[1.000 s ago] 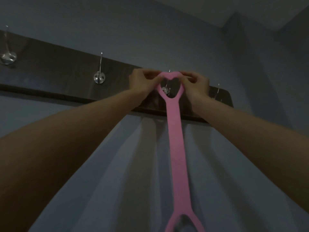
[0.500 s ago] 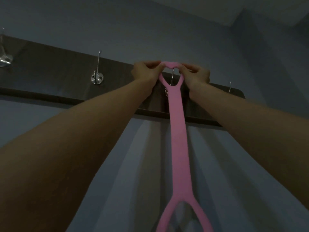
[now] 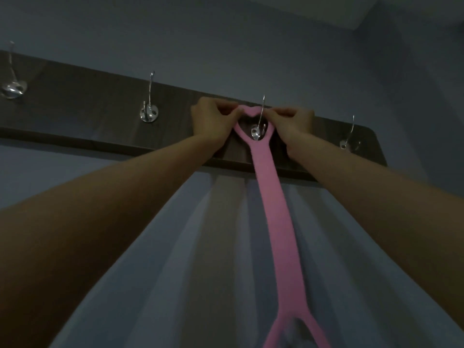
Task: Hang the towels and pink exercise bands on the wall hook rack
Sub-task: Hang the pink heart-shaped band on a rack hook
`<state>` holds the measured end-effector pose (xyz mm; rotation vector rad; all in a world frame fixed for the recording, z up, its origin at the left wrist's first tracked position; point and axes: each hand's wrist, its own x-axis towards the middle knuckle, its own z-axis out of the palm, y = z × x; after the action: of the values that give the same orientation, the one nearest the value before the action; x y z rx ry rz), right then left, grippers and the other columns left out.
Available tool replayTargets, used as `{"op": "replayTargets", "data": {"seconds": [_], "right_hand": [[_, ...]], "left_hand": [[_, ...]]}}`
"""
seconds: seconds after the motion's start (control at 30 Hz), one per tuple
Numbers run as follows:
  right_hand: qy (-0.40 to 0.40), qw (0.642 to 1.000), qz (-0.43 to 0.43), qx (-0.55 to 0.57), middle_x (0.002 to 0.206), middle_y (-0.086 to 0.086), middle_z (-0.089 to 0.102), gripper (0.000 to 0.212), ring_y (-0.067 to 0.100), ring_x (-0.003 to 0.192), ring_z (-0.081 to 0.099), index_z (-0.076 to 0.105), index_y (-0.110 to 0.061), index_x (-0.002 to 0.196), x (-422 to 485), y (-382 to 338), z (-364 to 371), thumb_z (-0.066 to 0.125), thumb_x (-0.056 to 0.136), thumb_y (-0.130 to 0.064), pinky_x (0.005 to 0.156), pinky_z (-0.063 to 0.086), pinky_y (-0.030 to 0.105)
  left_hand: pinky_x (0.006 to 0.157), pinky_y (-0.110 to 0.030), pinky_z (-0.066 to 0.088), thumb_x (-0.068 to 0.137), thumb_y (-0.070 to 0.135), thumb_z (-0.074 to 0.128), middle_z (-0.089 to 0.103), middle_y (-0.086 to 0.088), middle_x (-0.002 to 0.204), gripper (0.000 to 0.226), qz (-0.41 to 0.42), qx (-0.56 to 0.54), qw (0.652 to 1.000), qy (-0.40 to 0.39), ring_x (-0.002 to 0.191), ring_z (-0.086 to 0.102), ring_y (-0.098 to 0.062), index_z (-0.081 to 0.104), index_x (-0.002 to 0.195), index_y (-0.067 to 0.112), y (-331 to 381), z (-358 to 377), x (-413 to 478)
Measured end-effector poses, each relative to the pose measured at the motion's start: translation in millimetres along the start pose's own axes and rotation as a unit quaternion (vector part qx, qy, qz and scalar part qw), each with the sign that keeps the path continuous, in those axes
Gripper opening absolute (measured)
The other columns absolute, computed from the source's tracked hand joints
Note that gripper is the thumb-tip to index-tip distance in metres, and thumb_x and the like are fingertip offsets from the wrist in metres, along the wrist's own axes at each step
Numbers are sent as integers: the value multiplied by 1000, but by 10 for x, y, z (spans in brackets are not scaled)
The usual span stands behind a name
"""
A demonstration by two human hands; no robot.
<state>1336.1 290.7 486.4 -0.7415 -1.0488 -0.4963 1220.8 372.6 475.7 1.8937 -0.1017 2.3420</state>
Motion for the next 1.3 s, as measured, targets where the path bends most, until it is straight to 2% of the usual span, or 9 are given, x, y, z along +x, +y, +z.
{"op": "replayTargets", "data": {"seconds": [0.2,0.33,0.4,0.5,0.6,0.67,0.77,0.9,1.3], "right_hand": [[-24,994,-53,-87,104,6,70,31,11,87,63,70,-8,103,-111,42,-75,74,78,-26,80,52,22],[-52,986,-54,-148,115,7,67,30,9,94,59,66,-7,113,-167,12,-108,66,86,-18,83,46,17],[-90,978,-64,-178,122,7,64,31,12,106,59,61,-7,120,-213,4,-144,59,90,-13,88,43,16],[-148,959,-97,-220,110,3,67,36,11,96,58,59,-15,125,-321,0,-256,52,91,-5,68,39,-2],[-182,939,-138,-256,93,-2,63,37,7,81,55,58,-24,127,-506,-16,-383,52,92,-11,53,35,-3],[-176,919,-176,-305,102,1,61,41,11,88,56,51,-27,132,-654,3,-461,52,92,-18,65,37,1],[-154,903,-195,-352,124,4,54,48,18,113,51,43,-25,139,-977,8,-588,51,92,-21,87,38,23],[-169,882,-205,-389,136,2,49,47,18,123,45,41,-23,140,-1619,-77,-696,50,93,-25,104,38,43],[-211,862,-124,-444,136,-4,51,46,15,122,45,48,-22,135,-3834,-520,-861,49,90,-29,105,32,35]], "left_hand": [[83,-16,48,84,24,68,70,-6,110,32,10,45,999,-2,95,64,-10,67,112,9,-20,15,-125],[92,-31,48,82,25,68,67,-11,110,32,18,120,993,2,102,61,-20,69,110,10,-51,51,-139],[96,-27,40,86,24,65,56,-13,119,36,19,166,986,-28,112,50,-24,63,119,10,-48,45,-181],[97,-29,33,92,23,55,45,-14,127,43,46,216,972,-78,120,38,-28,50,133,9,-29,-36,-315],[101,-32,32,94,24,50,45,-12,135,48,97,237,959,-119,125,35,-28,41,140,14,-20,-221,-505],[107,-33,29,94,27,50,42,-10,142,48,120,258,949,-139,131,33,-26,41,141,16,-1,-352,-673],[112,-34,22,96,37,45,35,-8,149,50,124,285,937,-157,137,30,-24,37,142,20,90,-551,-931],[115,-38,22,96,40,44,33,-8,151,52,127,297,927,-191,139,27,-23,36,143,21,237,-899,-1255],[107,-44,32,92,40,40,50,-7,140,51,122,282,905,-293,127,46,-30,46,138,18,424,-2297,-2615]]}}
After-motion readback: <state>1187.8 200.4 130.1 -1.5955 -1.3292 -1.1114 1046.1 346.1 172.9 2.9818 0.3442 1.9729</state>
